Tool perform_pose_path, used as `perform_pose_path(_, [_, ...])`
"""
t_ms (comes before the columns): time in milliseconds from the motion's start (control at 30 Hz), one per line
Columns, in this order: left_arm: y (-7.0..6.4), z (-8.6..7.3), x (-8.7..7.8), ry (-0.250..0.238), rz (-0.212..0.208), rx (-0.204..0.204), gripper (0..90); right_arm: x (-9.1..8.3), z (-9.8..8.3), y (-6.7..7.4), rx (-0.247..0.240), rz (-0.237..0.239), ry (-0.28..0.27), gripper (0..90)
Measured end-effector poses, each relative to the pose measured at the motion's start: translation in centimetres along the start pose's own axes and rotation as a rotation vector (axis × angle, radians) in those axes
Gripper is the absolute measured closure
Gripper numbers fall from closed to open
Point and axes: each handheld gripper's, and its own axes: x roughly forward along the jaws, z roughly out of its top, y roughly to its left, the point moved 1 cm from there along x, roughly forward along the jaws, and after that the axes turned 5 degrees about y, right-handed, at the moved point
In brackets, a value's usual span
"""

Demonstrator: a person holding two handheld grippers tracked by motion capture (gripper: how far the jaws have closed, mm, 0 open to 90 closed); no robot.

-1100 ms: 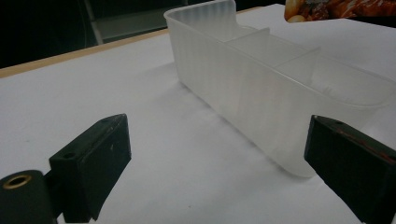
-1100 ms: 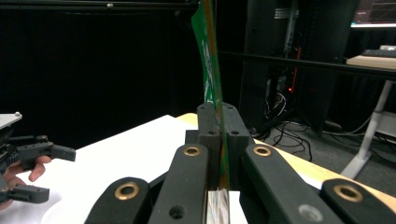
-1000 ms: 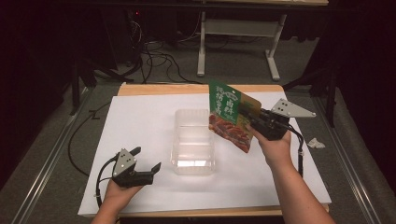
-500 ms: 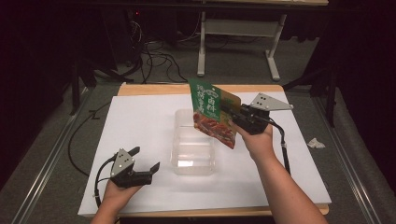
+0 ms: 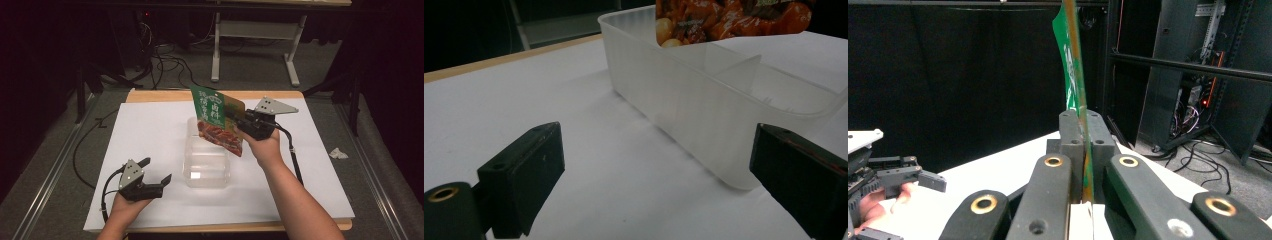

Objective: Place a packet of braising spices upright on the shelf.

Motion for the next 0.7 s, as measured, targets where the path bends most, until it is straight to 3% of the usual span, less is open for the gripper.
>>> perform_pose_path(700, [0.0, 0.0, -0.1, 0.002, -0.002, 0.001, 8.0, 2.7, -1.0, -0.1, 0.026, 0.051, 0.003, 90.0])
